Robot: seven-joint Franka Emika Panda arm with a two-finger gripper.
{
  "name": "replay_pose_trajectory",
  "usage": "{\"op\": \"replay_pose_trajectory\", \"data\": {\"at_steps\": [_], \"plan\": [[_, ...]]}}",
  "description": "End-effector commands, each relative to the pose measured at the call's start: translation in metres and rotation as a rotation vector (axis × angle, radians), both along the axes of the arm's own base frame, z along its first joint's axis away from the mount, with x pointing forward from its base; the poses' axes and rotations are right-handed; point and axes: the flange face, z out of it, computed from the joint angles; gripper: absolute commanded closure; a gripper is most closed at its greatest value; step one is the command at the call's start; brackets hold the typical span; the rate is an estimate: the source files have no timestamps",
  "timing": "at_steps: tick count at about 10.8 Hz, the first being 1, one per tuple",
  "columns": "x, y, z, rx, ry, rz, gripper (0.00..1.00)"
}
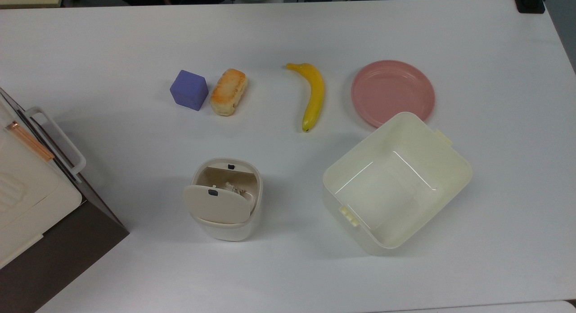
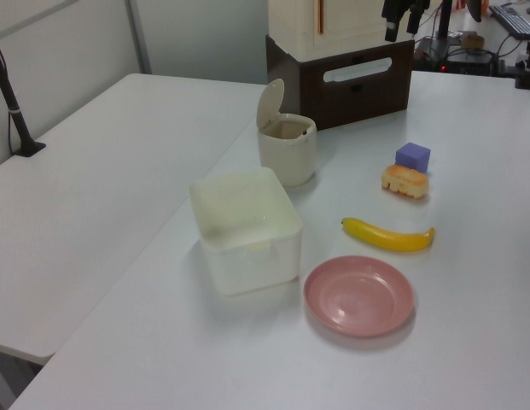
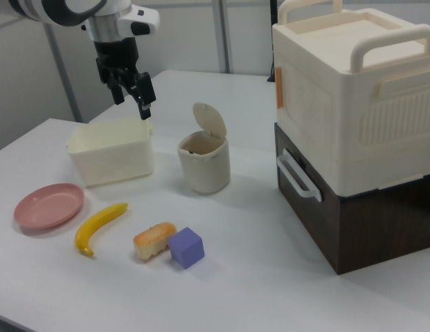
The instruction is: Close the trash can
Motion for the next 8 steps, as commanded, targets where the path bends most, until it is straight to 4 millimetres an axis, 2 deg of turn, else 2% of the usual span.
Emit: {"op": "replay_pose_trajectory", "data": {"at_steps": [1,8], "plan": [[-0.0069,0.0075,0.0046,-0.024,0.016,0.022,0.0],[-0.0041,0.0092,0.0034,-0.024,0.008,0.023,0.0]]}}
